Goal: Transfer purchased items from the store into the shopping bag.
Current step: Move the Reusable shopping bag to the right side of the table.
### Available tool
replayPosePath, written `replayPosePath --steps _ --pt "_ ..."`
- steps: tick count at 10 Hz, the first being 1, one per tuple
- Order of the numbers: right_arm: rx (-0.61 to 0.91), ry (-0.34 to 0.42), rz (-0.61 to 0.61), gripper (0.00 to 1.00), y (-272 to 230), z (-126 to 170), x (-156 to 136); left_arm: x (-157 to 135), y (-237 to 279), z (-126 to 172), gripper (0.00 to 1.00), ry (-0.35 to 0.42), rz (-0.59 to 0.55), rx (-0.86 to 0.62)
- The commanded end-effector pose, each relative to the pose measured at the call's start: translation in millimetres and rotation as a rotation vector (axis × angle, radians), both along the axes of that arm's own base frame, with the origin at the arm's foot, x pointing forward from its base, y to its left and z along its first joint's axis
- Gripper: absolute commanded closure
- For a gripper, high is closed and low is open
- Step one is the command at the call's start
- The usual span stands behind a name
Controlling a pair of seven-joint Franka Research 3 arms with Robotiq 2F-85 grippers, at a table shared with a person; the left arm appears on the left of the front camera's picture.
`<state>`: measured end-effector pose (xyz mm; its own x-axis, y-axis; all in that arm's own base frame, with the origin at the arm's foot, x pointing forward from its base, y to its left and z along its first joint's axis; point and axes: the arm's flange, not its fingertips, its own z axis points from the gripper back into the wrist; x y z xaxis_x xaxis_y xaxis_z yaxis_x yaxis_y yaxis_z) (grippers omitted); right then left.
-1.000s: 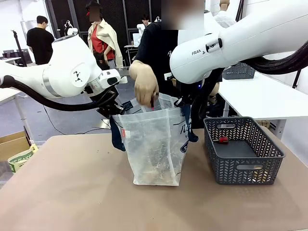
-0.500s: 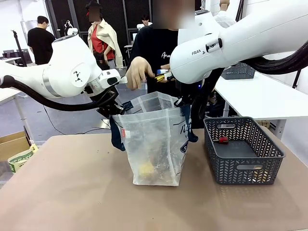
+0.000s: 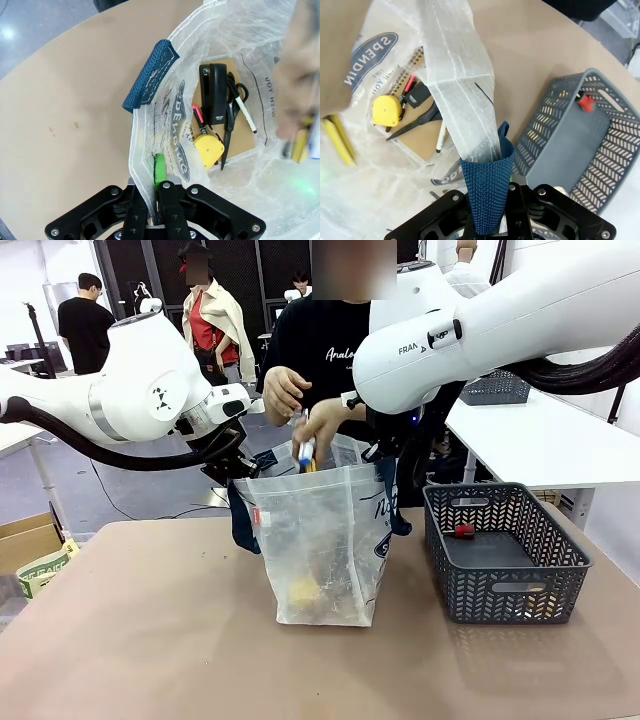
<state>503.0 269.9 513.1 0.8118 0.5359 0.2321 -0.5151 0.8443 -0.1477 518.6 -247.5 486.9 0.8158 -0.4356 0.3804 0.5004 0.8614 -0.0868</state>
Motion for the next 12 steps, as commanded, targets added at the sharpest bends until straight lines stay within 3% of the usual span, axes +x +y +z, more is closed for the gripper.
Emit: replayPosePath --steps 1,12 --pt "0.002 -0.005 -0.001 1.0 -0.7 2.4 -0.2 -0.6 1.7 1.0 1.0 0.003 0.009 -0.014" --pt "0.002 -0.005 -0.001 1.0 -0.7 2.4 -0.2 -0.6 1.7 1.0 1.0 0.003 0.009 -0.014"
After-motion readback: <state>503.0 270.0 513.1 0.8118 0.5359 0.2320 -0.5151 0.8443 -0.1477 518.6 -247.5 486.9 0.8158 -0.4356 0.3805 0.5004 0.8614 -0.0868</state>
